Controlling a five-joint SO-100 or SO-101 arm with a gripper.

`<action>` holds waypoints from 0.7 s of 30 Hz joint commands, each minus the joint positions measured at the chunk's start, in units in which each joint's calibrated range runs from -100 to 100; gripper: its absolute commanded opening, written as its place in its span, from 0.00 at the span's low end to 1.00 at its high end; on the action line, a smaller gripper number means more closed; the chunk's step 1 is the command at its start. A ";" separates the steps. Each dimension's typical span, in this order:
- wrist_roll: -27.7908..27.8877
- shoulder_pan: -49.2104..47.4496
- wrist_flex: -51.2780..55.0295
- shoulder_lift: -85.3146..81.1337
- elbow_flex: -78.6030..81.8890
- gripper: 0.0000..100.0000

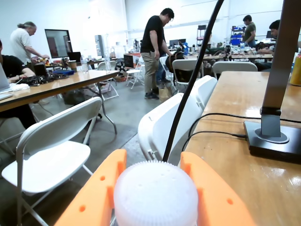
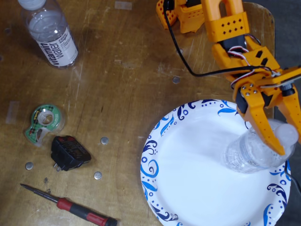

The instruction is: Move the bottles to the plate

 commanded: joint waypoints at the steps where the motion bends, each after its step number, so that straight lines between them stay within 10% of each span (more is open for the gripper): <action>1: 0.37 0.82 0.05 -4.48 2.42 0.02; 21: 0.11 1.57 0.48 -13.34 11.34 0.02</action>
